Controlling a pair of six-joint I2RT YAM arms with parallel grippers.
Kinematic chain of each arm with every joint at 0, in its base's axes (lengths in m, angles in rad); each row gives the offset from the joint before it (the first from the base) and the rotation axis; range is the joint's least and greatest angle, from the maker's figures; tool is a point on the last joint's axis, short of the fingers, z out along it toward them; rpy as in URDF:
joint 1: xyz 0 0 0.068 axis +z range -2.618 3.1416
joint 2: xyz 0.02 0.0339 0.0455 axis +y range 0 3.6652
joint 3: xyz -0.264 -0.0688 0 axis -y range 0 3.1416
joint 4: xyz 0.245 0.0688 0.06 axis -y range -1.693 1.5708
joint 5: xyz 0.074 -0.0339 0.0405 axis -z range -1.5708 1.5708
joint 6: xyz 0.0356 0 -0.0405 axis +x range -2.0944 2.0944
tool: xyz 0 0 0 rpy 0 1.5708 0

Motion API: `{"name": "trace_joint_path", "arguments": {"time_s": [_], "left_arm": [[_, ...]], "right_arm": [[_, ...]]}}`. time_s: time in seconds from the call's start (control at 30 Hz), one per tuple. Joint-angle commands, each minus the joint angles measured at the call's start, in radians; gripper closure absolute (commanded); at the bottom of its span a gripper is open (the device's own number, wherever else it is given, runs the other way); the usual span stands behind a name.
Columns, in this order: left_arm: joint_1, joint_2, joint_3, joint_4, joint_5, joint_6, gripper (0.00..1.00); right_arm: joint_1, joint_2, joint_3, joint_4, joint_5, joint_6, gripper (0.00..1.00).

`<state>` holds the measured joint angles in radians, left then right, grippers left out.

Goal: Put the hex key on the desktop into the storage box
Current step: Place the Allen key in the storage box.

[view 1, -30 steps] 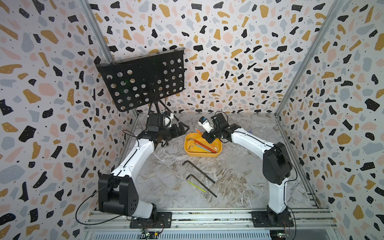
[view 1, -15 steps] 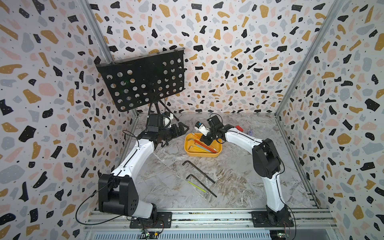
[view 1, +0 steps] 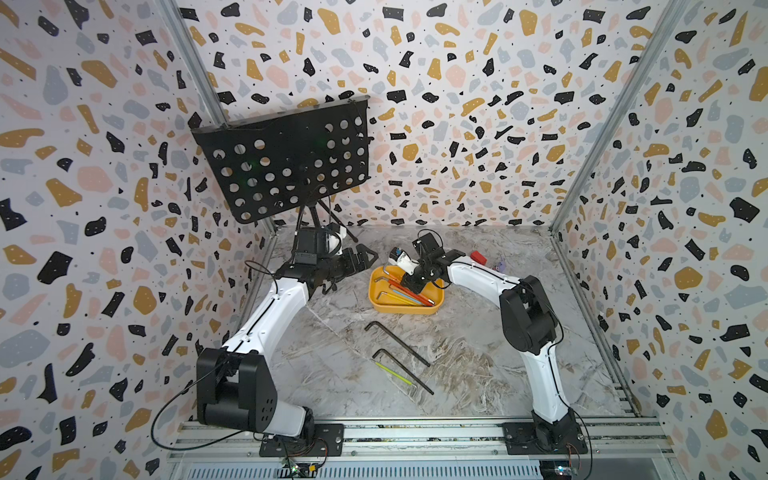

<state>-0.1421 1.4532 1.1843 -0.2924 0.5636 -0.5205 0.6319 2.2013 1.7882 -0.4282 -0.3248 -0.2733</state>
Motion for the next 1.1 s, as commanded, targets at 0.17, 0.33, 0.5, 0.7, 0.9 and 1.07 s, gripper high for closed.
{"name": "trace_joint_path", "arguments": {"time_s": [0.17,0.33,0.5,0.7,0.9,1.07], "left_arm": [[-0.001,-0.011,-0.011,0.033,0.003,-0.006,0.0],[-0.001,-0.006,-0.01,0.033,0.009,-0.009,0.0],[-0.001,-0.007,-0.009,0.033,0.009,-0.008,0.0],[-0.001,-0.009,-0.009,0.034,0.011,-0.008,0.0],[-0.001,-0.017,-0.013,0.031,0.003,-0.003,0.0],[-0.001,-0.022,-0.015,0.032,-0.001,0.0,0.0]], "right_arm": [[-0.003,0.015,0.048,-0.064,-0.047,0.026,1.0],[-0.003,0.019,0.048,-0.084,-0.039,0.032,1.0],[-0.003,0.01,0.041,-0.096,-0.045,0.035,0.99],[-0.003,-0.009,0.032,-0.11,-0.031,0.035,0.89],[-0.003,-0.047,0.013,-0.118,-0.019,0.031,0.81],[-0.004,-0.087,-0.01,-0.124,-0.019,0.034,0.74]]}}
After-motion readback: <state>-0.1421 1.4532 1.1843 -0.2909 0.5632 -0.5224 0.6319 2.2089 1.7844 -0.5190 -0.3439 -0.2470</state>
